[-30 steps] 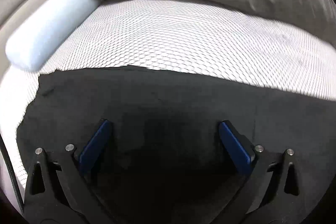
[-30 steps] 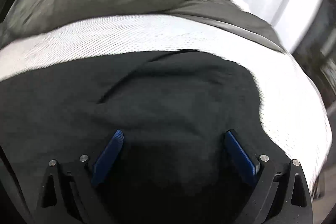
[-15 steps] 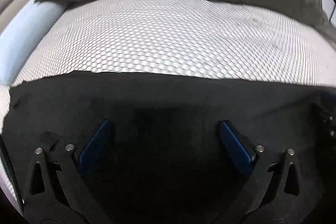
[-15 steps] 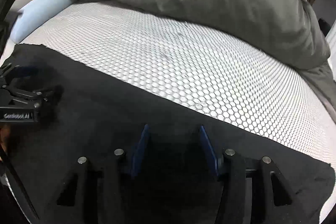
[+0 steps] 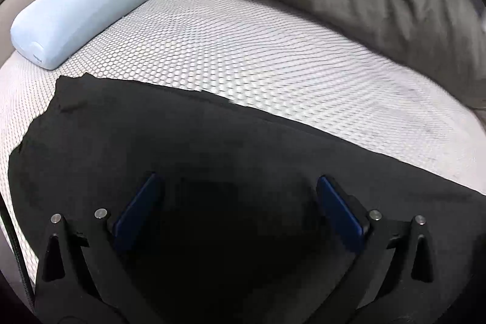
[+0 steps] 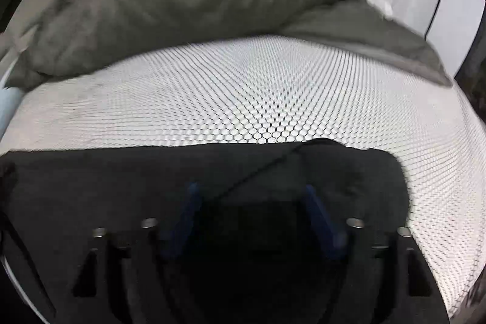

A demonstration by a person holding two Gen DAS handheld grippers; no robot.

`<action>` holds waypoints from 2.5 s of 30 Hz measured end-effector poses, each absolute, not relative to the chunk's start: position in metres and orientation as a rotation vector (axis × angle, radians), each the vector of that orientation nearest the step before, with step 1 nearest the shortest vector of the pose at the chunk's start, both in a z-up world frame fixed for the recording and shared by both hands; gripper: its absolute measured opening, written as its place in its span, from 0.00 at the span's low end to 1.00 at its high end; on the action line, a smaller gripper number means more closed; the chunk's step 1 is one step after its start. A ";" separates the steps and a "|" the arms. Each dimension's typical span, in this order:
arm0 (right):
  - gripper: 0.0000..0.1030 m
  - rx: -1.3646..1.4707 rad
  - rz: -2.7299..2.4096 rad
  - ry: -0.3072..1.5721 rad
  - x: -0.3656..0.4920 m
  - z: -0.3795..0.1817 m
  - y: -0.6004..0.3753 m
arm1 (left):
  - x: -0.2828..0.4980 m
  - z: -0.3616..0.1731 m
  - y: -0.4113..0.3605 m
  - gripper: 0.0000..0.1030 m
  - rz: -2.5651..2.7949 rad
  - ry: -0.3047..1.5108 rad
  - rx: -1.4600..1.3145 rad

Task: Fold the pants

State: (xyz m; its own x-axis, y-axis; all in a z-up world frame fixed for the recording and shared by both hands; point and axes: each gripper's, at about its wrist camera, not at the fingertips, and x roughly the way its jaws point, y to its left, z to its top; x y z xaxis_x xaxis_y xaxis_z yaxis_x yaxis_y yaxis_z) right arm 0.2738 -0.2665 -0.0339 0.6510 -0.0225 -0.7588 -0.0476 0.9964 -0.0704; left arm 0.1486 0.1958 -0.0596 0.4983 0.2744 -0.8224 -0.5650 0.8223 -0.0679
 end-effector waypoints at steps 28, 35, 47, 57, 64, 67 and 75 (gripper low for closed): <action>0.97 -0.166 0.248 0.875 0.150 -0.074 -0.188 | 0.107 -0.071 0.034 1.00 0.080 0.985 0.003; 0.97 -0.230 -0.033 0.872 0.142 -0.083 -0.260 | 0.104 -0.071 0.061 1.00 0.127 0.994 -0.062; 0.98 0.223 -0.246 0.665 0.085 -0.044 -0.369 | 0.101 -0.060 0.032 0.99 0.067 0.883 -0.006; 0.81 0.845 0.023 0.714 0.072 -0.082 -0.462 | 0.117 -0.074 -0.040 0.99 -0.057 0.897 0.151; 0.80 0.872 0.162 0.686 0.088 -0.083 -0.475 | 0.133 -0.081 -0.023 1.00 -0.058 0.947 0.025; 0.74 0.817 0.223 0.697 0.087 -0.077 -0.466 | 0.142 -0.080 -0.019 1.00 -0.039 0.949 -0.010; 0.26 0.740 0.183 0.686 0.113 -0.079 -0.452 | 0.159 -0.088 -0.031 1.00 -0.021 0.984 0.038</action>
